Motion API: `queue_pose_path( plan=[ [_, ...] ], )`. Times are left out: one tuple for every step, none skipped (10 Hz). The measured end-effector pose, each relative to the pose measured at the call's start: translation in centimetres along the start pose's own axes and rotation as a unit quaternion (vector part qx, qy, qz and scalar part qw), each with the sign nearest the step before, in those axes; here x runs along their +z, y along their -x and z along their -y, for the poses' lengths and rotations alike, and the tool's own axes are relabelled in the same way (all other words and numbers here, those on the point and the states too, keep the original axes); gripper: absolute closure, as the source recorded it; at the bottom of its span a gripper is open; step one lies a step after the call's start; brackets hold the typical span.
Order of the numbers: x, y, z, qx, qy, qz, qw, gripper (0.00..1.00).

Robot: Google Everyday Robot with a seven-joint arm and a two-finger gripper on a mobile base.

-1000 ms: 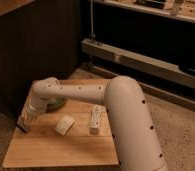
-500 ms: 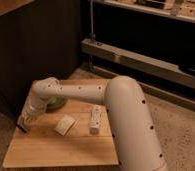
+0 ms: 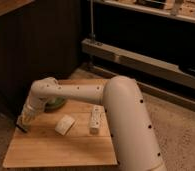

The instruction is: Knock the eraser over

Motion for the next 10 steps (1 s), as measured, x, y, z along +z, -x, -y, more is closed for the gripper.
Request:
queue_pose_path(
  plan=[
    [0.7,-0.4,0.9,-0.009,-0.001,0.007,0.9999,1.00],
    [2.3,-1.1,2.5,-0.023,0.000,0.021,0.9995,1.00],
    [3.9,-1.9,4.0,-0.034,0.002,0.033,0.9989,1.00],
    [6.0,-2.7,5.6,-0.045,0.003,0.048,0.9978,1.00],
    [9.2,-3.4,8.3,-0.059,0.004,0.069,0.9958,0.98],
    [11.5,-3.5,10.5,-0.061,0.003,0.076,0.9952,0.90],
    [12.5,-3.8,11.9,-0.058,0.003,0.071,0.9958,0.82],
    [13.3,-4.0,13.2,-0.056,0.003,0.068,0.9961,0.72],
    [13.8,-4.1,14.0,-0.056,0.002,0.067,0.9961,0.67],
    [13.6,-4.3,14.0,-0.055,0.002,0.066,0.9963,0.69]
  ],
)
